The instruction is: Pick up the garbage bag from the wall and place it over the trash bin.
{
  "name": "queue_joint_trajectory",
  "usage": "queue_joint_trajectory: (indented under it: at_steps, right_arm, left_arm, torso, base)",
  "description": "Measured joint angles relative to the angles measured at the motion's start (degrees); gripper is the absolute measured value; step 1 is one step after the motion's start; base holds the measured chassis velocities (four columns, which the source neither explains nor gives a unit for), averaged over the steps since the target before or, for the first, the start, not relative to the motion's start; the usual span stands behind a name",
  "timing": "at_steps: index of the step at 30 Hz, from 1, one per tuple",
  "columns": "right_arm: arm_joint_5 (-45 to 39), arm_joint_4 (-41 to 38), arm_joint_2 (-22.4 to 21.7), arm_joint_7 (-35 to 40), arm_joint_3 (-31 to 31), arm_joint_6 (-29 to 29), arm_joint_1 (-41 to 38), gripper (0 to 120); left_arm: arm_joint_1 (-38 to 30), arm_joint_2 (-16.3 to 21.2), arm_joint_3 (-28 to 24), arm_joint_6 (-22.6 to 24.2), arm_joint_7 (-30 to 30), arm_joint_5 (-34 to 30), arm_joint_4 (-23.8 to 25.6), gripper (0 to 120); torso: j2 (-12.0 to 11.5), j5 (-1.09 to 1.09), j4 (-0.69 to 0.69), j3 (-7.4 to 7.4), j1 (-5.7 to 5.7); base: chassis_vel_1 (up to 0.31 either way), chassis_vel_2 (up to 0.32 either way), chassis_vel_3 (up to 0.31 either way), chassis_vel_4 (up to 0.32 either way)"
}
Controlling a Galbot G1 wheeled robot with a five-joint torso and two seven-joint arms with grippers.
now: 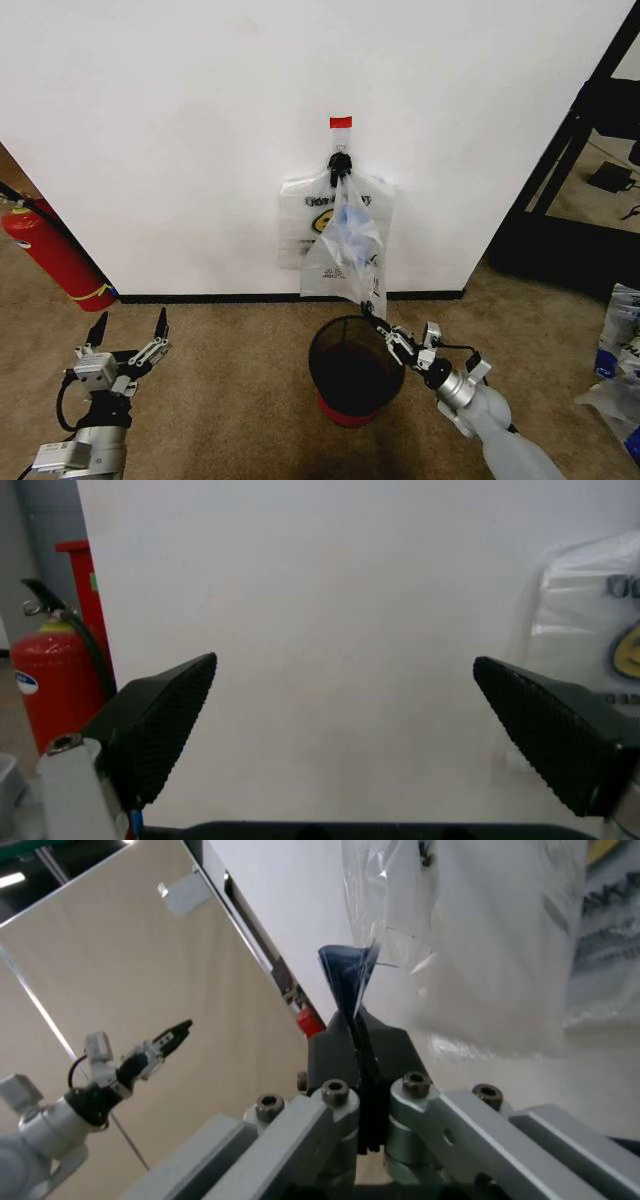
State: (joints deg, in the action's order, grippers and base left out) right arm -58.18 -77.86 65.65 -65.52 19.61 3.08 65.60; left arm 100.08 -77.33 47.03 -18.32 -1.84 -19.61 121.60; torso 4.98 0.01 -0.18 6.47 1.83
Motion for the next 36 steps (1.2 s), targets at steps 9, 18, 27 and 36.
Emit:
queue_joint_trajectory:
  at_steps: [9,18,27,36]
  right_arm:
    - [2.00,1.86,0.38,-2.91,1.66,-0.55,0.24,0]
    - [-0.98,-0.59,1.89,13.36,-4.01,9.53,-3.48,0]
    - [3.48,-5.95,1.35,22.79,-11.52,14.20,-7.55,0]
    - [7.26,-5.32,1.78,21.29,-9.24,15.46,-4.13,0]
  left_arm:
    - [-0.60,0.54,0.01,0.13,0.02,-0.51,-0.70,100]
    - [-4.32,4.46,-3.13,3.13,0.15,-1.19,-1.06,100]
    - [-15.00,14.55,-11.32,8.72,-3.84,-3.60,-1.87,100]
    - [-32.16,30.18,-30.48,11.68,-3.51,-8.04,-4.13,100]
  torso:
    - [0.00,0.00,0.00,0.00,0.00]
    - [0.00,-0.02,0.02,0.00,0.00]
    - [0.00,-0.06,-0.02,0.01,0.01]
    - [-0.01,-0.02,0.01,0.01,0.01]
  base:
    - [0.000,0.000,0.000,0.000]
    - [0.000,0.000,0.000,0.000]
    - [0.000,0.000,0.000,0.000]
    - [0.000,0.000,0.000,0.000]
